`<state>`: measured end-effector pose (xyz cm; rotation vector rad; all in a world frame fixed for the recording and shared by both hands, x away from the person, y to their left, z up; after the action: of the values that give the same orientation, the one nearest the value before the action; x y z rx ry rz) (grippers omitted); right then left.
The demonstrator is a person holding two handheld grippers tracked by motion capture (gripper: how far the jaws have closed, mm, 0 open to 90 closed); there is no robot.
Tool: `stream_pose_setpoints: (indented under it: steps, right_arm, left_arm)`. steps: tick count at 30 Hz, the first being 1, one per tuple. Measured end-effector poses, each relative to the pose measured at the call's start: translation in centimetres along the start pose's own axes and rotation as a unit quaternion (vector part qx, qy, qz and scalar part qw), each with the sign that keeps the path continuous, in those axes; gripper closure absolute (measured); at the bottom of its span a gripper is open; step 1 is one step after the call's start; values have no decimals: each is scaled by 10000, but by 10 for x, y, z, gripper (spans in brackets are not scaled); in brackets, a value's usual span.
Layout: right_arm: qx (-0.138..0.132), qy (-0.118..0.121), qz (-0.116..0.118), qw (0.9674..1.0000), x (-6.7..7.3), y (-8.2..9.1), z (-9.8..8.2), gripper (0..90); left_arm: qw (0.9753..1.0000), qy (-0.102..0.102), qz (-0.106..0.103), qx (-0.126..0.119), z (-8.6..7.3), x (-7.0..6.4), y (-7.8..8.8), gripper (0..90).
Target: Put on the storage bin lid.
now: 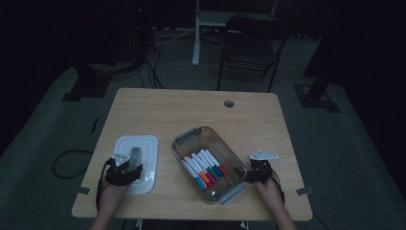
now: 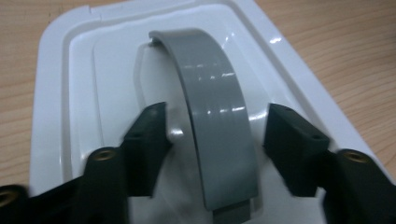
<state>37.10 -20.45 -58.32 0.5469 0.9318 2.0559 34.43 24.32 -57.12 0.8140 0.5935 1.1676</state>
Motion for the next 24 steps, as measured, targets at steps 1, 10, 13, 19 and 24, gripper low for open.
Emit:
stream_pose_setpoints:
  steps: [1,10,13,19,24]
  right_arm:
    - [30,7,44,10000,0,0,-1,136]
    - [128,169,194,9996,6,0,-5,135]
    - [94,134,298,9994,7,1,-4,136]
    - [44,318,550,9980,14,2,-4,136]
    - [-8,448,757,9961,24,3,-1,136]
  left_arm:
    - [10000,12,6,-12,0,0,0,488]
    - [9998,102,139,-45,-1,3,0,655]
    - [9997,225,82,-78,-2,8,2,680]
    - [9996,253,57,-103,-2,11,9,684]
    - [9996,227,-21,-146,-1,10,20,685]
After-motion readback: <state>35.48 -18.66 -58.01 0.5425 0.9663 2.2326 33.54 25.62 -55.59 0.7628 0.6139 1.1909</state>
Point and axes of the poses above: each handheld gripper's, and its own axes: y roughly backward along the jaws, z roughly out of its top, x roughly to its left, the point moved 6 cm from there along -y, roughly forward along the jaws, and after that the axes turned 11 degrees about x, right-handed, at the moved point
